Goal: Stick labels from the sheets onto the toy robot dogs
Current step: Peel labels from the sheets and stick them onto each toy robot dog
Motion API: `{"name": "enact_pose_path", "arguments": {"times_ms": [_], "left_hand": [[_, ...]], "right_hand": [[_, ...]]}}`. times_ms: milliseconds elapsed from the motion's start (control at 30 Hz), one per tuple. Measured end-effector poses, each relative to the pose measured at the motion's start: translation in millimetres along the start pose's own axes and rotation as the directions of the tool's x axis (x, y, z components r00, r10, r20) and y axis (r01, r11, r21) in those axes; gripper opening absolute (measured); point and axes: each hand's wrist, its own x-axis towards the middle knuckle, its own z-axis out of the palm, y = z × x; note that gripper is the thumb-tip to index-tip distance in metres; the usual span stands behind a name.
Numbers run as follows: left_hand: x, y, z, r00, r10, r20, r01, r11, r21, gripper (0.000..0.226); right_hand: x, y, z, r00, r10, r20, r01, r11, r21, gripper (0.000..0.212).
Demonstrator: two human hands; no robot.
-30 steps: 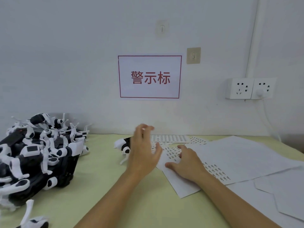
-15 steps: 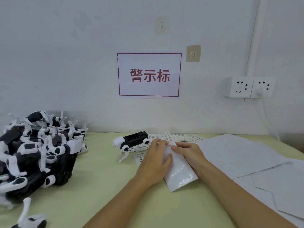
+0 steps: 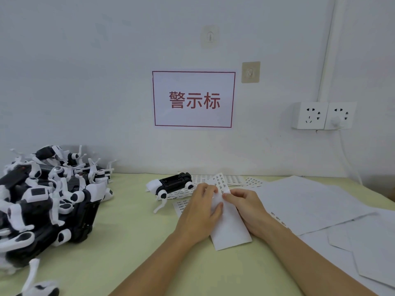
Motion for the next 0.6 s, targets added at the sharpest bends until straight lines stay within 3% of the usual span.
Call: {"name": "enact_pose_path", "arguments": {"times_ms": [300,467,600], "left_hand": [[2.3,1.7,-0.2,0.991,0.080,-0.106,-0.058,0.980,0.191,0.018],[1.0,4.4,-3.5,0.991,0.075,-0.114,-0.064,0.993,0.104,0.012],[-0.5,5.8,-5.3,0.994,0.029,-0.104,-0.022,0.998,0.065,0.011]], "right_hand": [[-3.2,2.1,8.0,0.996,-0.086,-0.032,0.079,0.984,-0.158,0.018],[-4.9,1.6,8.5,0.995,-0.098,-0.001,0.096,0.978,-0.188,0.024],[-3.8,2.7,7.1,0.995,-0.101,0.011,0.101,0.972,-0.212,0.017]]}}
